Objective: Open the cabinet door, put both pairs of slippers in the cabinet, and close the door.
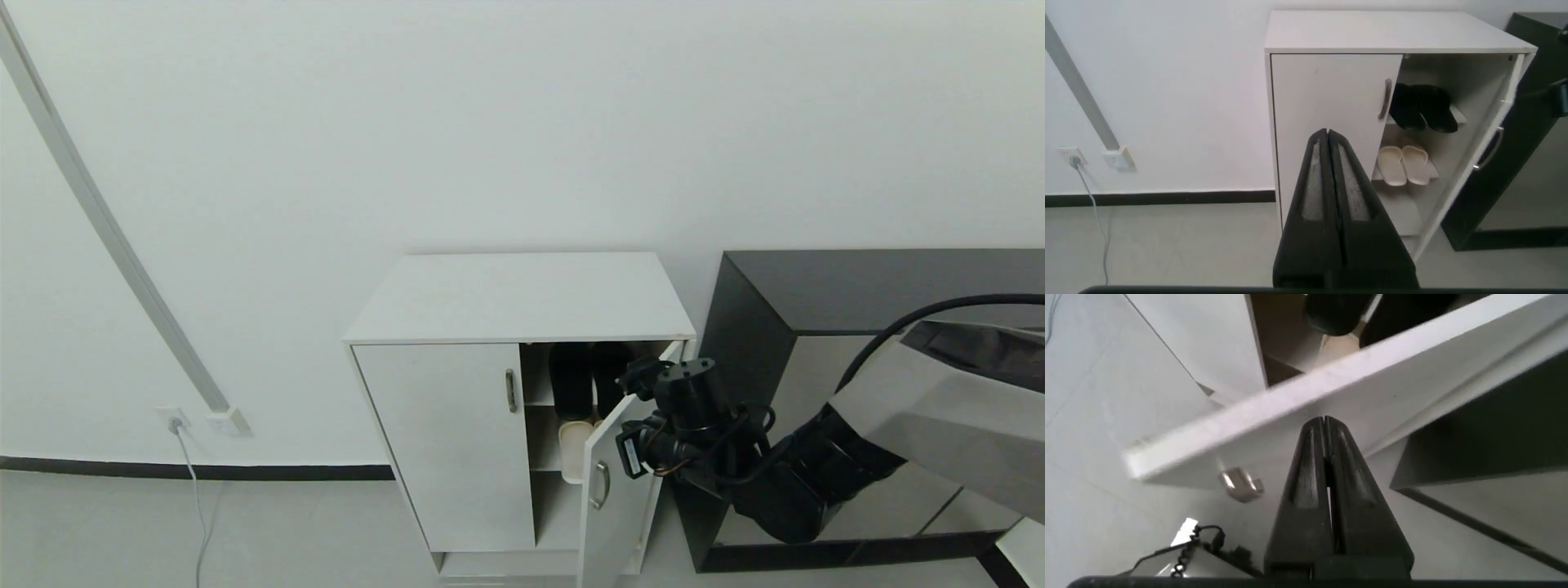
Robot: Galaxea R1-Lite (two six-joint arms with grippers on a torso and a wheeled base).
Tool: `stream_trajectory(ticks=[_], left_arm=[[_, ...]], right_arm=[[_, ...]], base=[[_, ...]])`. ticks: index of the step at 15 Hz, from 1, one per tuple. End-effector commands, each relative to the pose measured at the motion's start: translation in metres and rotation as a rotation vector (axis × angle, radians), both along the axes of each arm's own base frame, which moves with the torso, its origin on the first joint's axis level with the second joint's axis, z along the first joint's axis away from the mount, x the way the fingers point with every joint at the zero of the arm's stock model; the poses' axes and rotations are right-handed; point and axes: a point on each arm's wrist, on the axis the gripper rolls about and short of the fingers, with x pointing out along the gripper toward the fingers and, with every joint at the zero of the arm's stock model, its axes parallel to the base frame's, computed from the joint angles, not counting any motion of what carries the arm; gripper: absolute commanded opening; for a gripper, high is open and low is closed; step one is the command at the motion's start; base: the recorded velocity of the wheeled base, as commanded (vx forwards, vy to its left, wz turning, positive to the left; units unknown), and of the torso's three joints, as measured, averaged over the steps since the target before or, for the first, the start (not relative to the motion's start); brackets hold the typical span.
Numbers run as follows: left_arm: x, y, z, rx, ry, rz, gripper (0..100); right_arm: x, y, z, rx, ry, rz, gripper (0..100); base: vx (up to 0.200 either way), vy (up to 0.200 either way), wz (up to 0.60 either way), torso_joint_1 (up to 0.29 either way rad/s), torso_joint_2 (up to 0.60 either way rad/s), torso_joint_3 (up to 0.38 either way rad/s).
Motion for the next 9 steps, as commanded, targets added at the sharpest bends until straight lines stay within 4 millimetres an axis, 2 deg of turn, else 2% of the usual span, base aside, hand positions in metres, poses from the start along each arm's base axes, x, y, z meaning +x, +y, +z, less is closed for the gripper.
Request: stream_trajectory(ticks=[1,3,9], left_arm=[[0.0,0.0,0.0,-0.001,0.0,0.002,0],[0.0,0.0,0.0,-0.001,0.0,0.002,0],[0.0,0.0,0.0,-0.002,0.0,0.018,0]], right_arm=[[0.012,0.009,-0.019,-0.007,0.013,-0.001,0],[0.025,0.011,-0.024,0.01,-0.014,-0.015,0],[0.046,0.012,-0.027,0.073,-0.101,-0.04,0]], base=[[0.0,0.0,0.0,0.0,0.0,0.0],[0.0,0.0,0.0,0.0,0.0,0.0],[0.0,0.0,0.0,0.0,0.0,0.0]])
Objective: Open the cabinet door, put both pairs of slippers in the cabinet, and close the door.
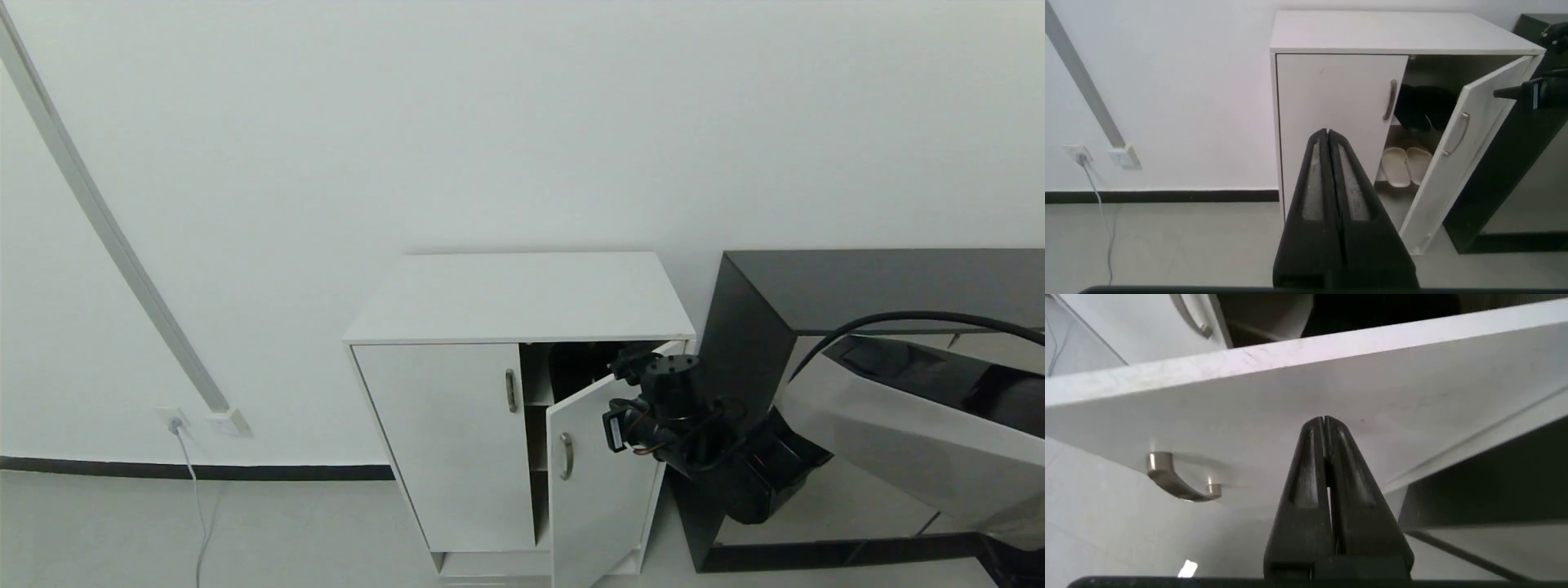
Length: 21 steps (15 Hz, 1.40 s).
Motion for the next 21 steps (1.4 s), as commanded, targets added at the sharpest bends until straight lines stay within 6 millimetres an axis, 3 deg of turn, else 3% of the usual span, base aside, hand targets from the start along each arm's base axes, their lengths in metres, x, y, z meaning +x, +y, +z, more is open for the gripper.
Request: stream_trajectory(ticks=[1,14,21], left_arm=[[0.0,0.0,0.0,-0.001,0.0,-0.001,0],[0.0,0.0,0.0,-0.004,0.0,0.0,0],[0.0,0.0,0.0,-0.004,0.0,0.0,0]], right_arm=[[0.007,0.002,-0.007,0.005,-0.005,-0.005,0],[0.055,0.008,-0.01,0.075,-0.113,-0.052,0],[0.064,0.01,-0.006,0.092,-0.143,-0.059,0]], base=[[0.0,0.0,0.0,0.0,0.0,0.0],[0.0,0.0,0.0,0.0,0.0,0.0],[0.0,0.0,0.0,0.0,0.0,0.0]])
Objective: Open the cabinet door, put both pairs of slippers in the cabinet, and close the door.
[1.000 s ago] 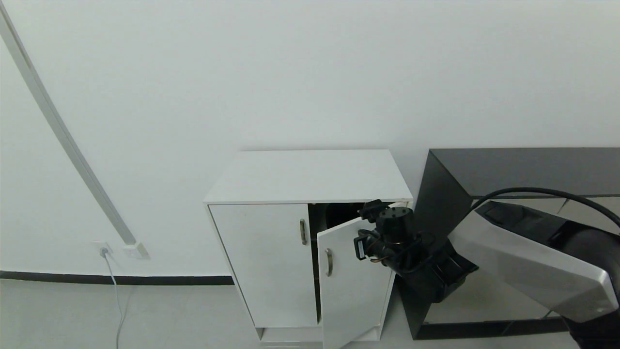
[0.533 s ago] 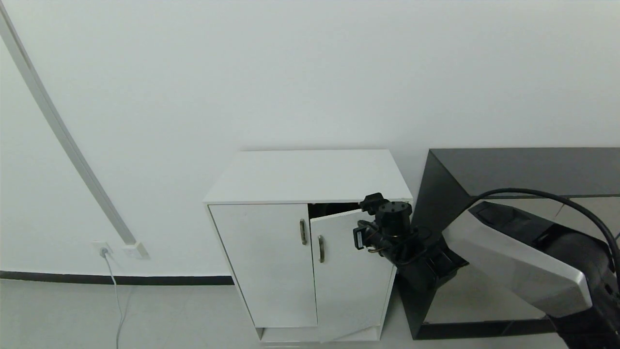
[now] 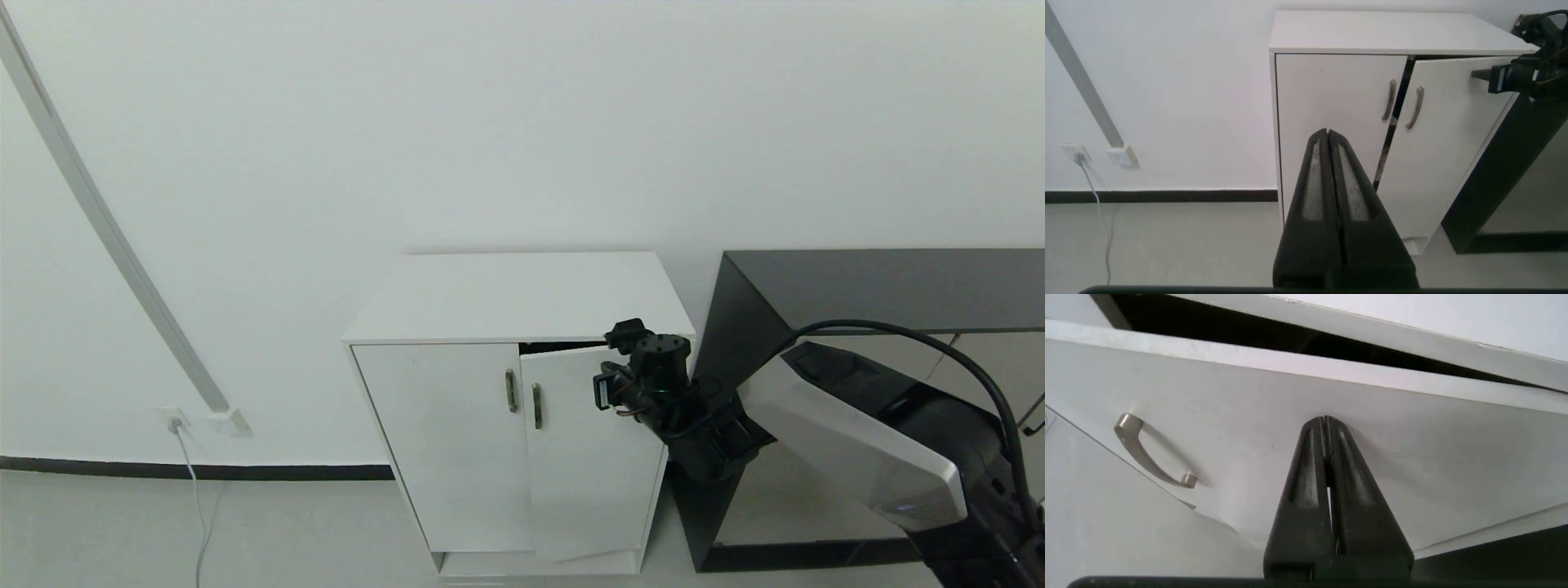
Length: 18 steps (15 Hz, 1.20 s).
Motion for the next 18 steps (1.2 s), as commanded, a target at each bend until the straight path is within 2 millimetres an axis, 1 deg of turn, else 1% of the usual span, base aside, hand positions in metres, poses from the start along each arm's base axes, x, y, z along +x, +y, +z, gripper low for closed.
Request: stream_trajectory(ticks=[1,5,8,13,18], left_arm=[[0.0,0.0,0.0,-0.001,0.0,0.001,0],[0.0,0.0,0.0,-0.001,0.0,-0.001,0],[0.0,0.0,0.0,-0.001,0.0,0.001,0],[0.0,0.0,0.0,-0.002,0.0,0.001,0],[0.0,0.0,0.0,-0.002,0.0,0.001,0]], right_arm=[[0.002,0.0,0.002,0.004,-0.007,-0.002,0],[0.003,0.0,0.002,0.003,-0.009,-0.001,0],[0.008,-0.001,0.0,0.008,-0.017,-0.008,0],[0.012,-0.003,0.004,0.015,-0.031,-0.016,0],[0.017,-0.004,0.0,0.013,-0.034,-0.024,0]], base=[[0.0,0.0,0.0,0.0,0.0,0.0],[0.0,0.0,0.0,0.0,0.0,0.0],[0.0,0.0,0.0,0.0,0.0,0.0],[0.0,0.0,0.0,0.0,0.0,0.0],[0.0,0.0,0.0,0.0,0.0,0.0]])
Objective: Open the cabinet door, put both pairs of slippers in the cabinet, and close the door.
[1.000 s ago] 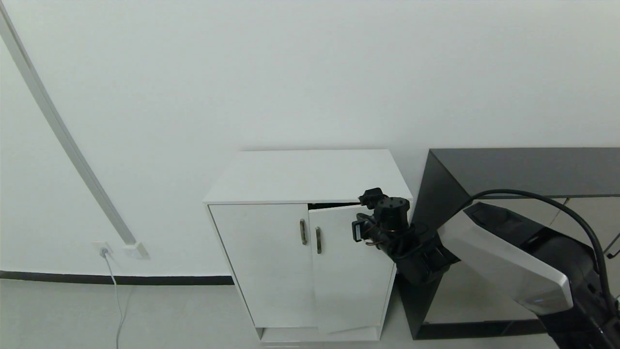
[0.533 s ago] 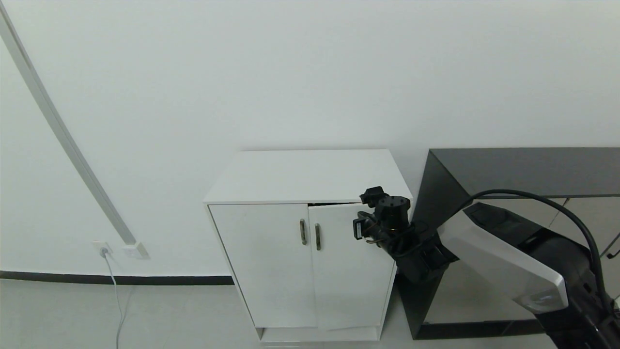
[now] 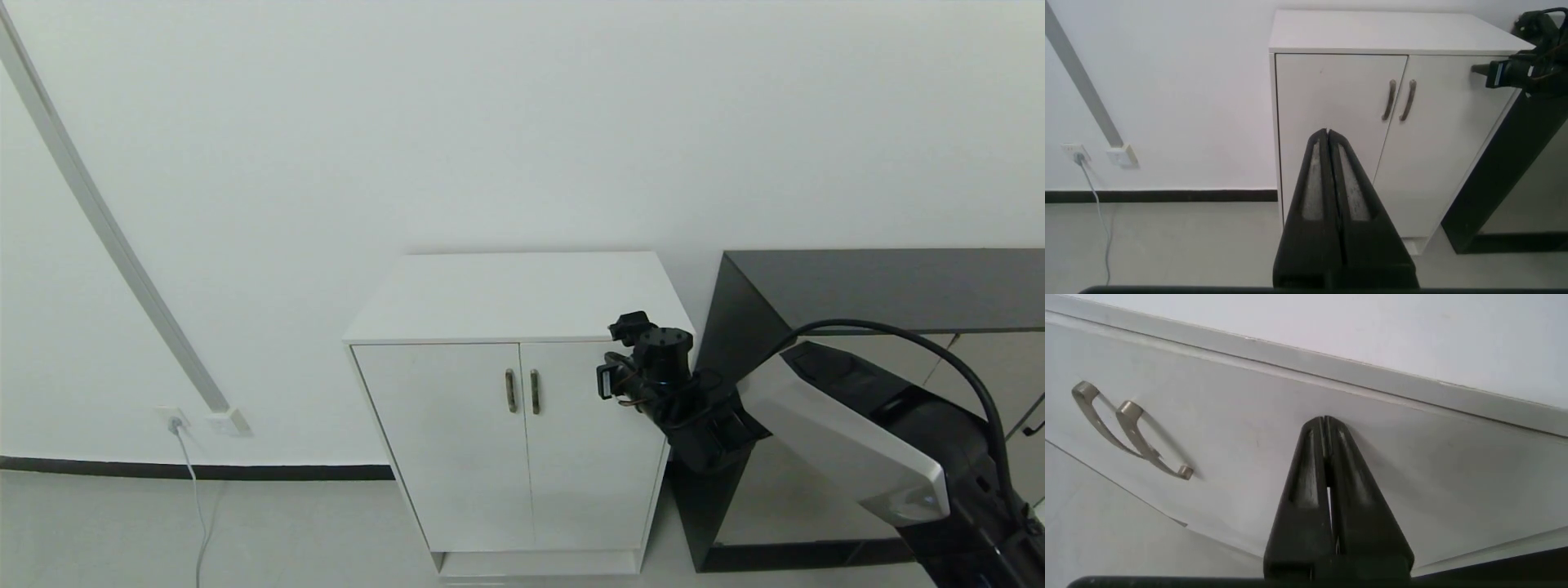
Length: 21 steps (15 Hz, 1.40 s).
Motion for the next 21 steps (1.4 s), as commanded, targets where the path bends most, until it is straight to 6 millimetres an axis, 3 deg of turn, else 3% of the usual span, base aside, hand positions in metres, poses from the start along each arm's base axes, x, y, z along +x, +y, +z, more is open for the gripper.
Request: stream_trajectory(ticks=[1,21], left_arm=[[0.0,0.0,0.0,0.0,0.0,0.0,0],[0.0,0.0,0.0,0.0,0.0,0.0,0]], right_arm=[[0.0004,0.0005,-0.0034,-0.004,0.004,0.001,0],[0.0026,0.0035,-0.0106,-0.011,0.006,0.003,0]], base=[[0.0,0.0,0.0,0.0,0.0,0.0],[0.0,0.0,0.0,0.0,0.0,0.0]])
